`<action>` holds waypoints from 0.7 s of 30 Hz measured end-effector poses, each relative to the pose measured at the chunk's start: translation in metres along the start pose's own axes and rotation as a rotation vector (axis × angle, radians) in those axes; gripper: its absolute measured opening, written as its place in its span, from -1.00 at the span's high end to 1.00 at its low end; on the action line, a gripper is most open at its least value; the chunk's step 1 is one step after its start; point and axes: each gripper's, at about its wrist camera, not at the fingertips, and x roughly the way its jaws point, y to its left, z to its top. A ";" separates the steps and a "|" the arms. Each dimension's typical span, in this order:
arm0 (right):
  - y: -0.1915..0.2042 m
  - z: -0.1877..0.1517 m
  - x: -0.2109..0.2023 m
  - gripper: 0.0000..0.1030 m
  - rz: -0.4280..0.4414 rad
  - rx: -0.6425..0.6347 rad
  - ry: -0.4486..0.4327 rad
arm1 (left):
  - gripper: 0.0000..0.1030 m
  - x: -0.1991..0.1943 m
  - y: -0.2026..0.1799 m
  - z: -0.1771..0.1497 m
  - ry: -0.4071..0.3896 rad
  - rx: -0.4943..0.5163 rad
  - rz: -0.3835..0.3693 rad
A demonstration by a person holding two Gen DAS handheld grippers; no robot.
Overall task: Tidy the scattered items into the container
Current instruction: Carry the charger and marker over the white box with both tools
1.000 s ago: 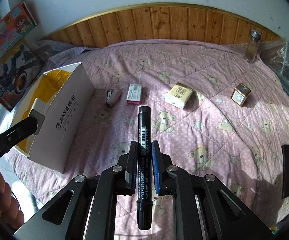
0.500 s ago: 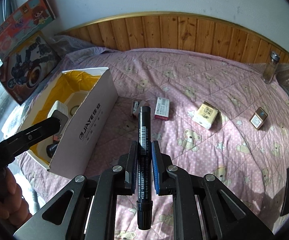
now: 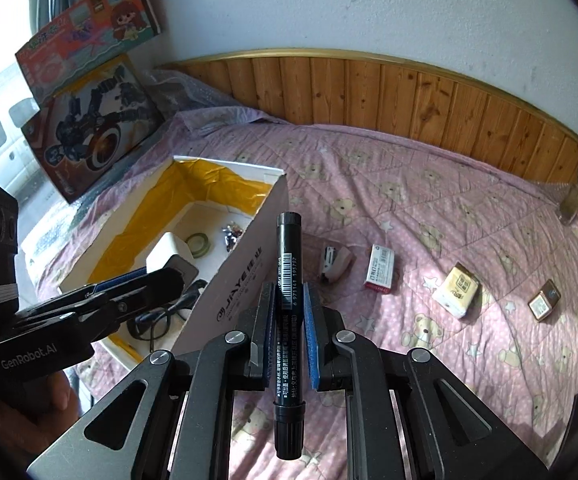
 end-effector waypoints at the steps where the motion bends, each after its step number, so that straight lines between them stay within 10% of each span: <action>1: 0.003 0.002 0.001 0.73 0.005 -0.005 0.000 | 0.10 0.000 0.003 0.001 0.000 -0.006 0.004; 21: 0.062 0.044 0.023 0.73 0.072 -0.157 -0.019 | 0.10 -0.009 0.058 0.017 -0.026 -0.143 0.053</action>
